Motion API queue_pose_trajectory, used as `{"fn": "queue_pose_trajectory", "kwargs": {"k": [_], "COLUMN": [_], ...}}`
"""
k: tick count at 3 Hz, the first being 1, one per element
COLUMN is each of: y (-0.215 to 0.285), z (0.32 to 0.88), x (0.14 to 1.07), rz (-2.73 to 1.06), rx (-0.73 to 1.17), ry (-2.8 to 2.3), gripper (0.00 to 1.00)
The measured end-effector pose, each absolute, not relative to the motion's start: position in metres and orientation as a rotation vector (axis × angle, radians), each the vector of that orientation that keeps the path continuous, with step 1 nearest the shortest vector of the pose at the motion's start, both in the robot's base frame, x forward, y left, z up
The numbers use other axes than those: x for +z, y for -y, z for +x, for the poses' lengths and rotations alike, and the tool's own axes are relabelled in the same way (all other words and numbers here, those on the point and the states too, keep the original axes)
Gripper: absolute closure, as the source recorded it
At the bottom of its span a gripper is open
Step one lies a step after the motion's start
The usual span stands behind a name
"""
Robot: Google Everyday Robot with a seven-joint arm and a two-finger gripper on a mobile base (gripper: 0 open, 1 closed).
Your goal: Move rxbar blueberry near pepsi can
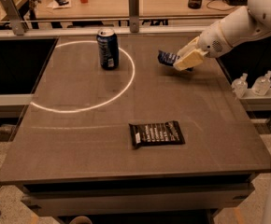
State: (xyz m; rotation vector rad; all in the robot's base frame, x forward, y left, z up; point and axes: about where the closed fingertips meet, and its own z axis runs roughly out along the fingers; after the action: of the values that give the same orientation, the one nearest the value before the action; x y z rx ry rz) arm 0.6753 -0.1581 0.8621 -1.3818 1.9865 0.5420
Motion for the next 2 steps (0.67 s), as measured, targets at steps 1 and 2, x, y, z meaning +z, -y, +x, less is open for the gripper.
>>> {"fn": "queue_pose_trajectory", "kwargs": {"k": [1,2], "y": [0.142,0.122], "z": [0.669,0.667], "x": [0.857,0.846], "rz": [-1.333,-1.256], "rx": [0.57,0.59], "ry": [-1.932,-1.928], "gripper": [1.0,1.0]}}
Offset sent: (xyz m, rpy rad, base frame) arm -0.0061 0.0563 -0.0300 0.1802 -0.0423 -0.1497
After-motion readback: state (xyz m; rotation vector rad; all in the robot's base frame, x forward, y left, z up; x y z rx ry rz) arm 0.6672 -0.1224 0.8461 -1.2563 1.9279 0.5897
